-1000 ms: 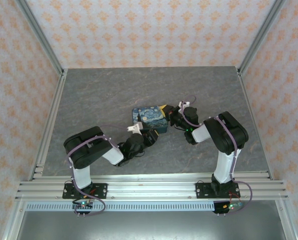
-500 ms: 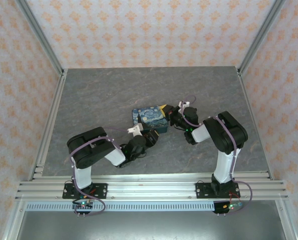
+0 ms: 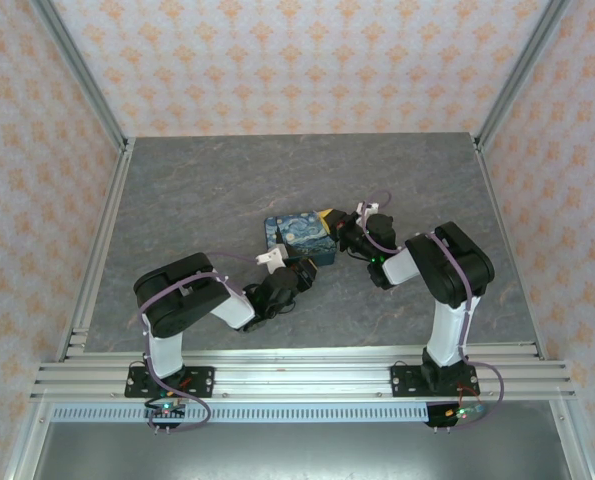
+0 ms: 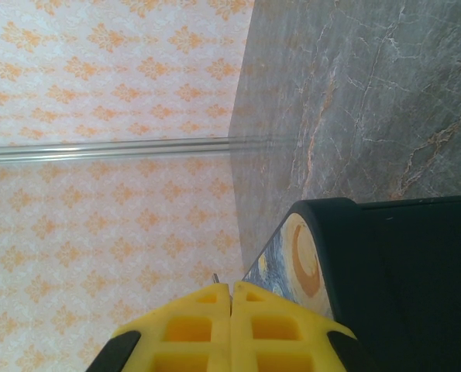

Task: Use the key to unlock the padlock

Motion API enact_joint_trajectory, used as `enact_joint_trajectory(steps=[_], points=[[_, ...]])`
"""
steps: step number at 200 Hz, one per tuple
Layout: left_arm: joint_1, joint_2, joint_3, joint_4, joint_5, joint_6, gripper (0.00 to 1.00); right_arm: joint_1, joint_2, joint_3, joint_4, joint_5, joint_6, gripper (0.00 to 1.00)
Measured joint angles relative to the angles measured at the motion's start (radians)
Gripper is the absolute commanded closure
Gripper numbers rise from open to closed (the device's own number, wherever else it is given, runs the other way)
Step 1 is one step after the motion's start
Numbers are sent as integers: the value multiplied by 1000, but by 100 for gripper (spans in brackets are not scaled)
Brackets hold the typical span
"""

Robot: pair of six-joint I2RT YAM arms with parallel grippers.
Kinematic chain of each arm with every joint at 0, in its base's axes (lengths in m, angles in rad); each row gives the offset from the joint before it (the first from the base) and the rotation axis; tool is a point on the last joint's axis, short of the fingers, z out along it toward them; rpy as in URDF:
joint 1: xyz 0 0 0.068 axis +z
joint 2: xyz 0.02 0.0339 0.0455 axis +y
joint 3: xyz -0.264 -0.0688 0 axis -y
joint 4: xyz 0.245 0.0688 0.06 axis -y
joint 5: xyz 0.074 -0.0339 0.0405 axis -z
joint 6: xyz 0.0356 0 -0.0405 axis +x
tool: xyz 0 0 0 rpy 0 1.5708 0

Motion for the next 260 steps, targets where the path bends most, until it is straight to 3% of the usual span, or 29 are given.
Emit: enact_joint_trajectory(steps=[52, 123, 195, 260], points=[[3, -10, 2, -6, 15, 23, 100, 1, 5, 6, -1, 0, 4, 100], [106, -72, -13, -76, 126, 64, 100, 33, 34, 48, -2, 0, 16, 100], [241, -154, -52, -111, 362, 98, 100, 35, 23, 63, -44, -3, 18, 100], [296, -195, -82, -114, 478, 89, 100, 14, -225, -68, -84, 11, -11, 100]])
